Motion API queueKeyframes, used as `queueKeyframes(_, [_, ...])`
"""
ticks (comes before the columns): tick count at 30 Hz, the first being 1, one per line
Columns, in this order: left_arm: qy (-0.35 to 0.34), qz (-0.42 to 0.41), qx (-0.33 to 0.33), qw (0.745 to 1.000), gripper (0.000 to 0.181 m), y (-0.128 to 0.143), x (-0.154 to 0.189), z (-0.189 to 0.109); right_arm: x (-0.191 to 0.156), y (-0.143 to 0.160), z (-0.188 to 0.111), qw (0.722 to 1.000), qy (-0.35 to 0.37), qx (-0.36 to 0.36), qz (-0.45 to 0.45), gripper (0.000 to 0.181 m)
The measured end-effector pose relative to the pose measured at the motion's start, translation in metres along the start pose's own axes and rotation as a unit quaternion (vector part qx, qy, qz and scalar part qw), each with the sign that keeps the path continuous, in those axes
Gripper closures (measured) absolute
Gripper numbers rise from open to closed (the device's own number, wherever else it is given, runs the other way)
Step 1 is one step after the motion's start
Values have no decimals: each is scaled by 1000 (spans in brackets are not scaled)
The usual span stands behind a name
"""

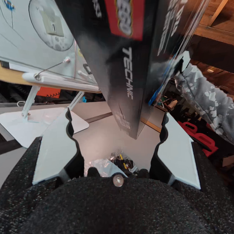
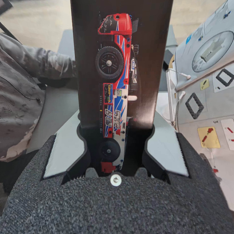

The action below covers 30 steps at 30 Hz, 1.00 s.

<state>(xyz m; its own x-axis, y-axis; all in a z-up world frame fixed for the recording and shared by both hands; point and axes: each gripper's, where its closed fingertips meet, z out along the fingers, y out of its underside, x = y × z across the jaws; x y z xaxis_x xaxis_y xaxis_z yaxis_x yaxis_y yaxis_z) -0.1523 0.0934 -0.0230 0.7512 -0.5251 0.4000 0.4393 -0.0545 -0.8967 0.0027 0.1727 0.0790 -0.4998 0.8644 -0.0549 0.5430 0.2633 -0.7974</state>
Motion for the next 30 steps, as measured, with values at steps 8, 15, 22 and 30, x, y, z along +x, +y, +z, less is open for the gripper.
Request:
queueKeyframes(8, [-34, 101, -20, 994, 66, -71, -4, 44, 34, 64, 51, 971, 55, 232, 18, 77])
queueKeyframes(15, [-69, 232, -113, 964, 70, -78, 14, 71, 54, 131, 100, 960, 135, 215, 116, 78])
queueKeyframes(22, [-156, 250, -103, 950, 75, -72, 16, 37, 55, 127, 77, 920, 319, 203, 100, 103])
queueKeyframes(30, [-302, 255, -55, 917, 75, -79, 20, -18, -16, 45, 79, 916, 313, 238, 76, 101])
